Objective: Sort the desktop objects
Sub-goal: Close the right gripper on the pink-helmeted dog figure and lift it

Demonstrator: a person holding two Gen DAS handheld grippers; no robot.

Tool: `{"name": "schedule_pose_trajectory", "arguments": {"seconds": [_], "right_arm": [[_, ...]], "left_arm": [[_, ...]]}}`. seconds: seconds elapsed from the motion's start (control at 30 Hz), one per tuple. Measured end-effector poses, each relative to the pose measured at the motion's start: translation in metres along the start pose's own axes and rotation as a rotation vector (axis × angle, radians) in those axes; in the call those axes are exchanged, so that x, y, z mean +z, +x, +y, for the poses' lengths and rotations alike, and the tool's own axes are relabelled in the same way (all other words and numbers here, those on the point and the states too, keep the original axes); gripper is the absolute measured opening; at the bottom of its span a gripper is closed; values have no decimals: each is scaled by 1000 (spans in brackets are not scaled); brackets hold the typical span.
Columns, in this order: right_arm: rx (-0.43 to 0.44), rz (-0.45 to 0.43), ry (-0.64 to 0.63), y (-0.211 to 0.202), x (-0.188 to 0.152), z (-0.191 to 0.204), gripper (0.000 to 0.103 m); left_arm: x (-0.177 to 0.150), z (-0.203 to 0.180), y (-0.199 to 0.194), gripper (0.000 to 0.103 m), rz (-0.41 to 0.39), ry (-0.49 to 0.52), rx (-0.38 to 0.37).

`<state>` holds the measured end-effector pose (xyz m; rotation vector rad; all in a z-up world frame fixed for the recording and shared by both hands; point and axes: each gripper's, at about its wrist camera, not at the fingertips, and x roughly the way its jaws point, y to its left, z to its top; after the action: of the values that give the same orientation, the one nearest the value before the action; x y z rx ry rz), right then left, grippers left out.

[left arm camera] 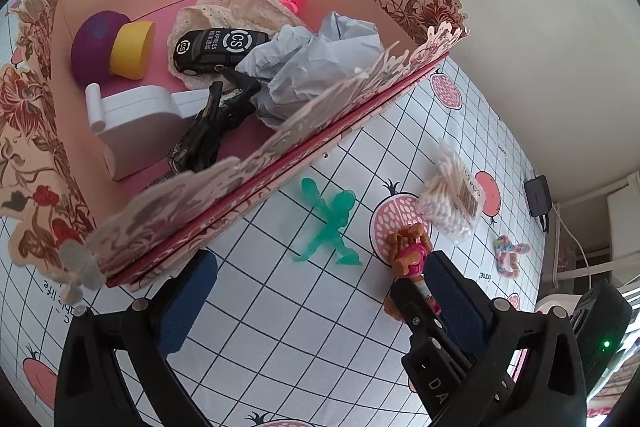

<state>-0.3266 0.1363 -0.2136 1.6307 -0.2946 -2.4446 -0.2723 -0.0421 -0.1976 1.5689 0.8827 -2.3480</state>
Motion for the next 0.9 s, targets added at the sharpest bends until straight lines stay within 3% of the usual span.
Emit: {"name": "schedule_pose_trajectory", "arguments": {"seconds": [0.27, 0.6, 0.9], "right_arm": [[46, -74, 93, -20, 8, -16, 42], [47, -137, 225, -40, 19, -49, 42], [77, -197, 265, -53, 21, -58, 42]], "left_arm": [[-2, -2, 2, 103, -1, 9, 4], [-6, -23, 10, 103, -21, 105, -7], [-8, -27, 23, 99, -11, 148, 59]]}}
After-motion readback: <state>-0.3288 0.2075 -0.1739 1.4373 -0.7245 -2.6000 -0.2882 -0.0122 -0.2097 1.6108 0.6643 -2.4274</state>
